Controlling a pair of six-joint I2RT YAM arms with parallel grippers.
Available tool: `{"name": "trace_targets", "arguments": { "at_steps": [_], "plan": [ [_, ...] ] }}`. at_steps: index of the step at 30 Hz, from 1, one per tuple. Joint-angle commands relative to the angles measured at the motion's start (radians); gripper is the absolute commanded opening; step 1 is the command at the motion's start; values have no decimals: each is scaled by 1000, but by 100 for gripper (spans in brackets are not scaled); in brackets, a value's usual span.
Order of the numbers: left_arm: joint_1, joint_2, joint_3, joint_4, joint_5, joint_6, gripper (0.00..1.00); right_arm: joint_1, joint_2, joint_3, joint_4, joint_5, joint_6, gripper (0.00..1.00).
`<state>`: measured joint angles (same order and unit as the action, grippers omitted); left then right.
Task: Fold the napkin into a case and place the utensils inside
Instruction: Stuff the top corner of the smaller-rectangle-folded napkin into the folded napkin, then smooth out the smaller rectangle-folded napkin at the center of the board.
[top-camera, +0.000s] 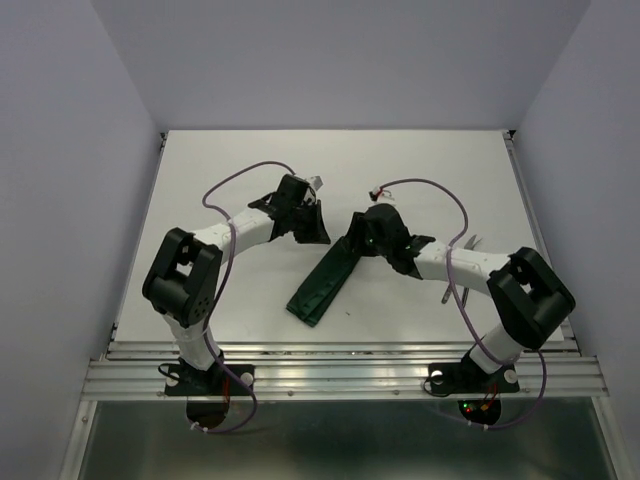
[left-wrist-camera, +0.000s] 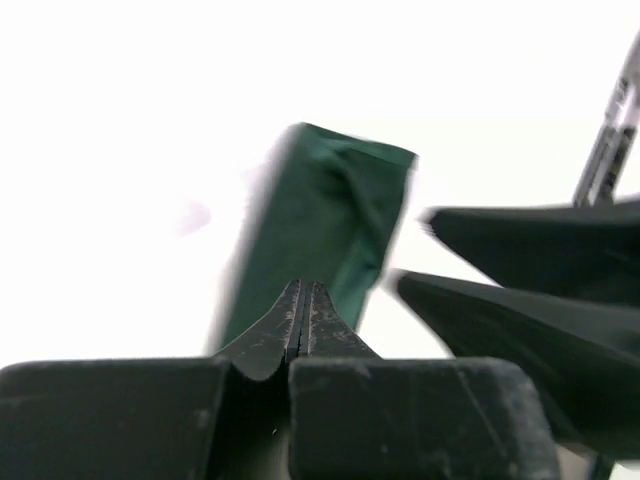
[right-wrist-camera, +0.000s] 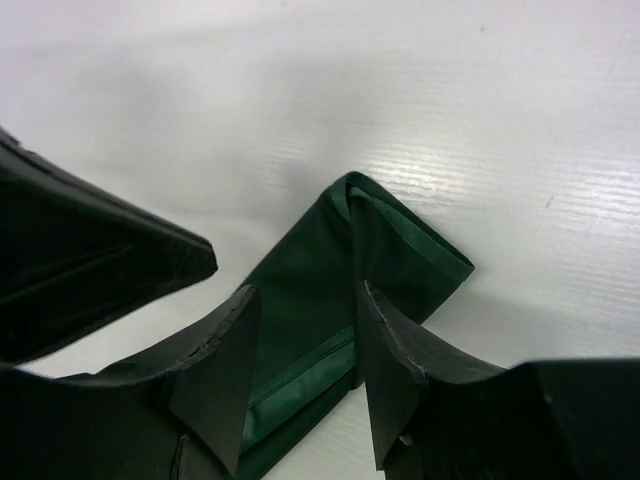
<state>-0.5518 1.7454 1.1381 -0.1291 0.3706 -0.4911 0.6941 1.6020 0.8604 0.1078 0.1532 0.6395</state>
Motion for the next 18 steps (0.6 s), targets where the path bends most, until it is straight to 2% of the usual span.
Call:
{"name": "trace_targets", "arguments": {
  "at_steps": [1,5,13,18],
  "plan": [
    [24,-18,-17,-37,-73,0,0,4,-85,-11,-10,52,-18,50],
    [27,9,-27,-50,-128,-6,0,4,-116,-64,-13,80,-8,48],
    [27,17,-77,-64,-179,-10,0,-5,-108,-132,1,23,40,20],
    [23,22,-89,-63,-170,-9,0,-5,-70,-150,47,-38,52,17]
  ]
}}
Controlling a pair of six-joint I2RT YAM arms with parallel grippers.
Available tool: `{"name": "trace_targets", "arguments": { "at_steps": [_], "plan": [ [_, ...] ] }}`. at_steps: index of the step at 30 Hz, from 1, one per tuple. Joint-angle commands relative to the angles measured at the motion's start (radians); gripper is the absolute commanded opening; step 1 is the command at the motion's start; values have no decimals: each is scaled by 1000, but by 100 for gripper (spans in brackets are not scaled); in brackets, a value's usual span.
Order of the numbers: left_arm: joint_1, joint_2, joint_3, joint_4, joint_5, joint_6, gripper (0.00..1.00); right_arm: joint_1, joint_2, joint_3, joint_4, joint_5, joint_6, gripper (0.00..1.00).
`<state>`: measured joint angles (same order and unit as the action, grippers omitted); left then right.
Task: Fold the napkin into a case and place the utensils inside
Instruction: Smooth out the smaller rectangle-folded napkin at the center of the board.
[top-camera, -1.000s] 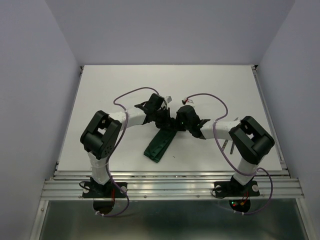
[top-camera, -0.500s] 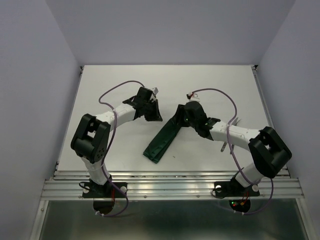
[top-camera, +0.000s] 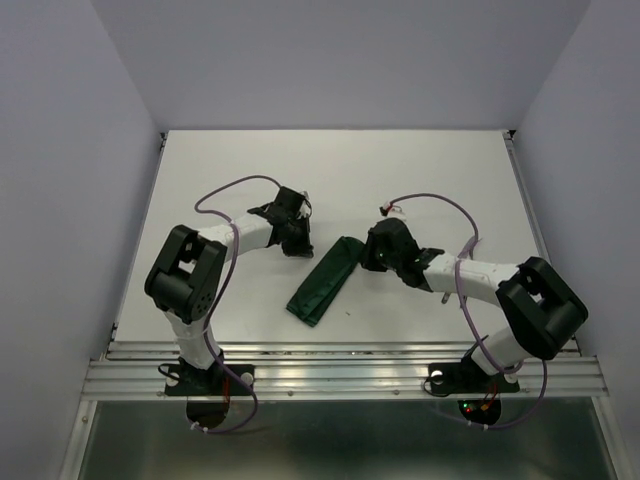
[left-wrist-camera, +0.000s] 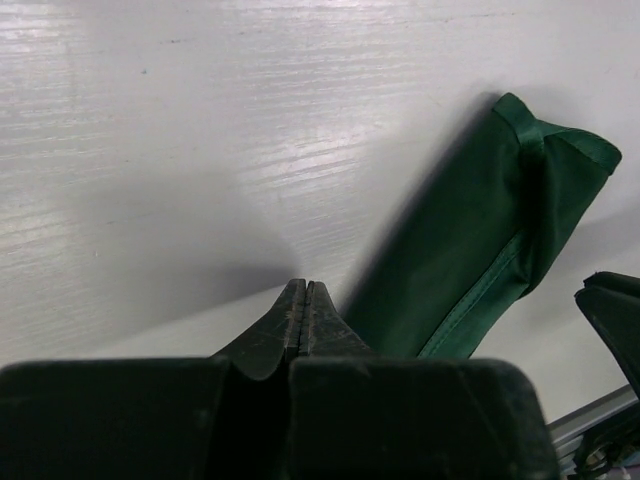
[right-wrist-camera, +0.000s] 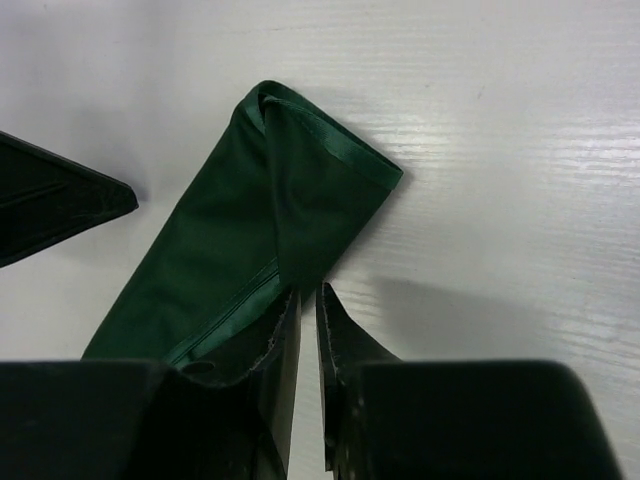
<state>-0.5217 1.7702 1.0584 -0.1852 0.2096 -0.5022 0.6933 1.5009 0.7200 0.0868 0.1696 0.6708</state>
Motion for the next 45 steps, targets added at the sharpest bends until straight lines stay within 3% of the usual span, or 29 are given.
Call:
{"name": "trace_targets", "arguments": {
  "at_steps": [1,10,19,24,31,40,45],
  "plan": [
    [-14,1,-9,-5,-4,1,0,-5,39,-10,74,-62,24,17],
    [-70,51,51,3,22,-13,0,-5,122,51,83,-93,15,16],
    [-98,103,137,1,53,-7,0,-5,99,61,91,-71,15,17],
    [-100,170,251,-45,2,8,0,-5,131,144,36,-13,-33,18],
    [-86,106,281,-89,-120,19,0,-23,18,72,25,13,-10,23],
    [-87,-84,148,-119,-262,31,22,-66,-97,-54,-12,31,21,26],
    [-174,-211,80,-192,-377,44,33,-87,-165,-109,-22,25,39,28]
  ]
}}
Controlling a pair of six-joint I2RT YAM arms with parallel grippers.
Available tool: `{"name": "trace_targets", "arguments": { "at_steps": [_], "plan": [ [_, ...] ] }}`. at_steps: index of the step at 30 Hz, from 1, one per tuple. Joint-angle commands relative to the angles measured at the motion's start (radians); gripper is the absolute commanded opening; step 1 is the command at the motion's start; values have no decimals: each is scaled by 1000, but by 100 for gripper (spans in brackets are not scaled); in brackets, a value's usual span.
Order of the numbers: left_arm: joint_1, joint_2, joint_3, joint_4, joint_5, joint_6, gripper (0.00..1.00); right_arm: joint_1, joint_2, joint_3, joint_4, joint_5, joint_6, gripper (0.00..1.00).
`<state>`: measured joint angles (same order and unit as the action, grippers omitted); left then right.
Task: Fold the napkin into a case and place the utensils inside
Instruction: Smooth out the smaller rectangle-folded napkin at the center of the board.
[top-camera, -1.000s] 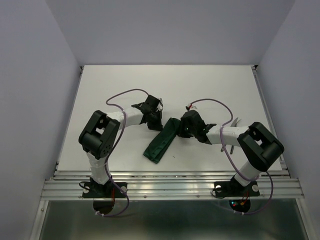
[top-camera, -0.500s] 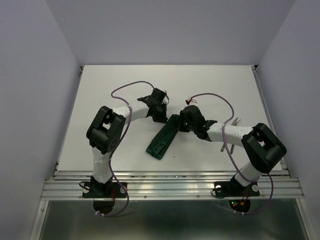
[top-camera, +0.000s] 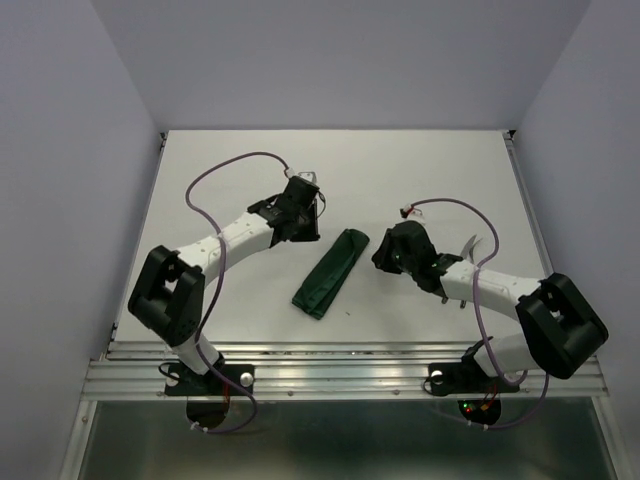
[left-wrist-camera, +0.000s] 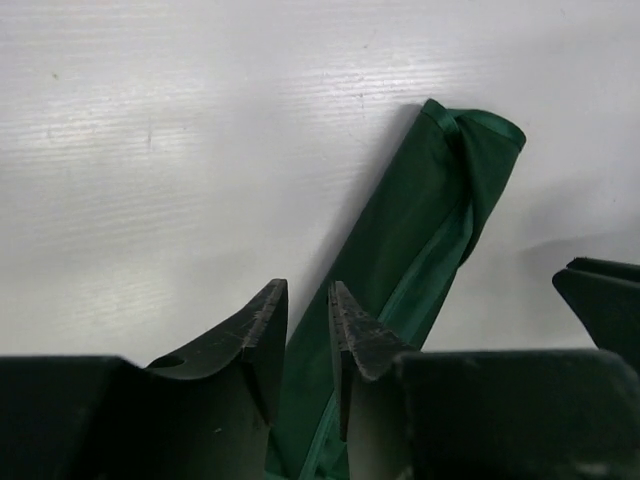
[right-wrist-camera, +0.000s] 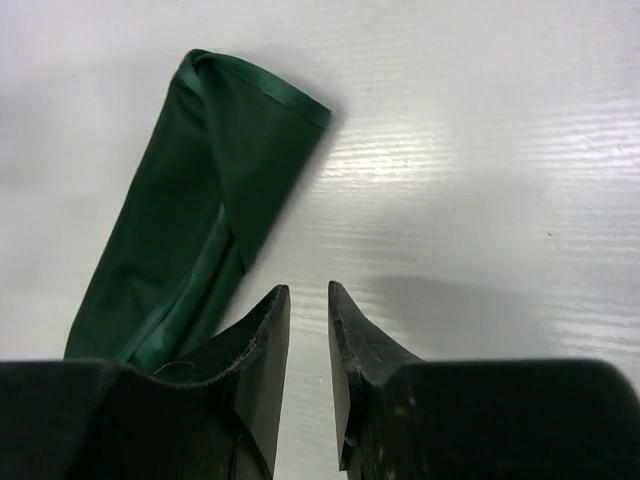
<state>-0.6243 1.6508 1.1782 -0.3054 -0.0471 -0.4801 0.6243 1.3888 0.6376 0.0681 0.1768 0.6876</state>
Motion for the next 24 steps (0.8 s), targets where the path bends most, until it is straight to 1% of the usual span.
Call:
{"name": "trace_targets", "arguments": {
  "at_steps": [1,2,3,4,6,7,8,10,11,14,17,20,24],
  "plan": [
    [-90,-103,-46,-84,-137,18,35,-18,-59,-32,-4,16,24,28],
    [-112,-112,-61,-107,-160,14,42,-18,-65,-38,-7,16,24,29],
    [-155,-124,-66,-116,-168,2,46,-18,-65,-39,-5,13,26,31],
    [-178,-126,-74,-126,-183,-5,57,-18,-65,-41,-7,12,24,31],
    [-222,-118,-77,-158,-204,-18,68,-18,-60,-38,-5,7,24,31],
    [-263,-112,-75,-170,-233,-31,71,-18,-57,-36,-7,6,24,31],
    [-284,-105,-77,-181,-253,-37,79,-18,-54,-35,-7,3,24,31],
    [-336,-72,-75,-221,-292,-49,83,-18,-50,-29,-7,-8,27,31],
    [-353,-62,-77,-244,-318,-57,82,-18,-51,-27,-7,-11,27,31],
    [-418,-25,-74,-282,-371,-66,61,-18,-48,-23,-4,-37,27,31],
    [-460,-2,-69,-294,-385,-55,57,-18,-36,-19,-1,-57,24,31],
    [-471,6,-83,-284,-382,-40,57,-18,-30,-30,10,-68,32,31],
    [-471,24,-100,-271,-384,-18,54,-18,-30,-41,35,-97,43,31]
  ]
}}
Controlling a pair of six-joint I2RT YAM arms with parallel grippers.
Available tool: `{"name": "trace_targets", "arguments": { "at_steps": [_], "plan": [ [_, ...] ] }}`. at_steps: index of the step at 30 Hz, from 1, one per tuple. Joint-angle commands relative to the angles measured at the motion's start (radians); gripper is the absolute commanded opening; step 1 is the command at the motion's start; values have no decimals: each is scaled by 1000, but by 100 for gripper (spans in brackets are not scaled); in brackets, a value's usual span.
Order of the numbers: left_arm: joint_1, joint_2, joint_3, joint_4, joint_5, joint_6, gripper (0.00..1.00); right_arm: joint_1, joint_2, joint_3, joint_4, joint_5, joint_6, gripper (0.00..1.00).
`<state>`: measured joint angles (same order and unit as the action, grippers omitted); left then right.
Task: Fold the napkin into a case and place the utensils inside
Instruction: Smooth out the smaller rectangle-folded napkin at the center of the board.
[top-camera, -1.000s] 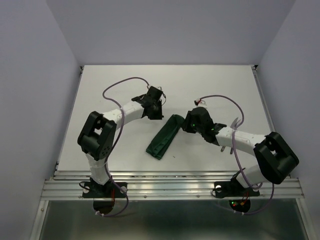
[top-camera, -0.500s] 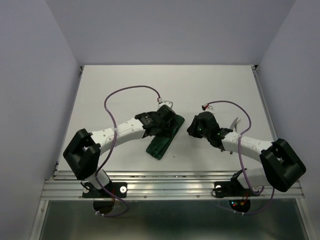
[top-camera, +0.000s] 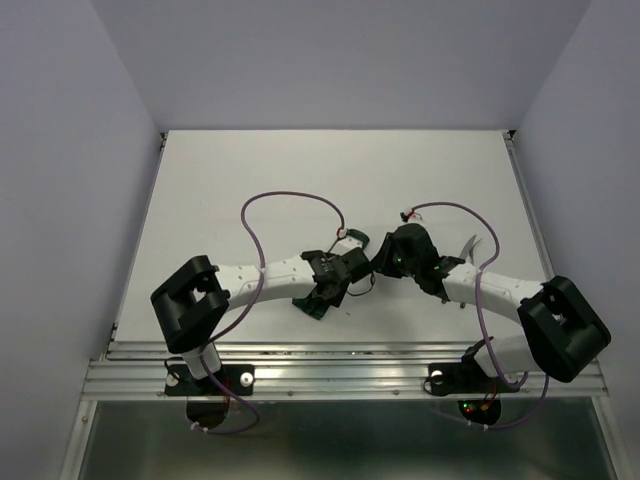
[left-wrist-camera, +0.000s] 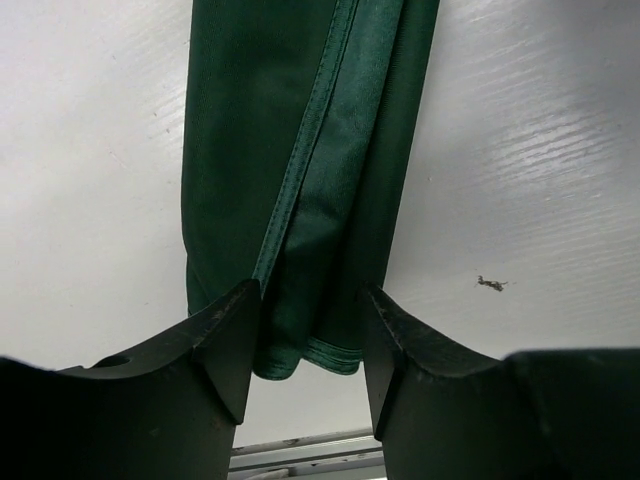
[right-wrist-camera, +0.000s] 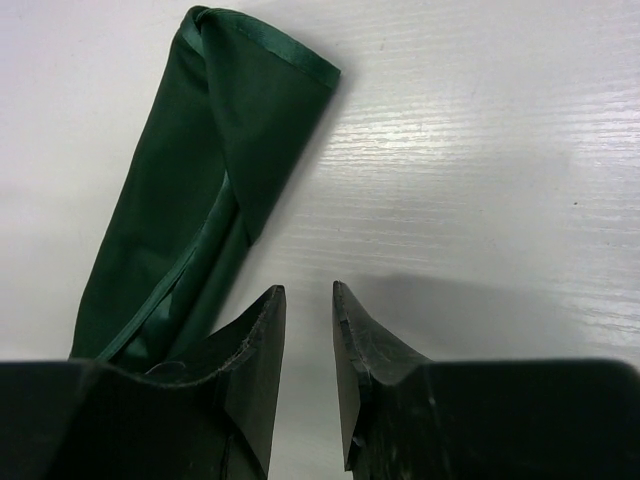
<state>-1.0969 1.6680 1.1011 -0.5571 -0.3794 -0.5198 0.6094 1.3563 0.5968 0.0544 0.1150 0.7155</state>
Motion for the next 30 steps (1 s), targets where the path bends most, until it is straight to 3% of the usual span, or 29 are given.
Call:
{"name": "trace_targets", "arguments": {
  "at_steps": [1,4,8,16,22,24,30],
  "plan": [
    [0,10,-26,-15,-49,27,54,-3,4,-2,53,-43,10,31],
    [2,25,-35,-3,-50,32,52,-3,18,-11,74,-75,13,31],
    [0,53,-40,2,-61,32,43,-3,43,-20,104,-106,27,31],
    [0,70,-56,34,-36,46,42,16,64,-54,177,-186,87,31],
    [2,91,-61,57,-30,50,13,64,70,-107,261,-210,163,31],
    [5,87,-66,72,-21,55,2,76,76,-129,298,-216,182,36],
    [38,49,-87,120,45,83,0,113,99,-149,366,-212,231,37]
  ]
}}
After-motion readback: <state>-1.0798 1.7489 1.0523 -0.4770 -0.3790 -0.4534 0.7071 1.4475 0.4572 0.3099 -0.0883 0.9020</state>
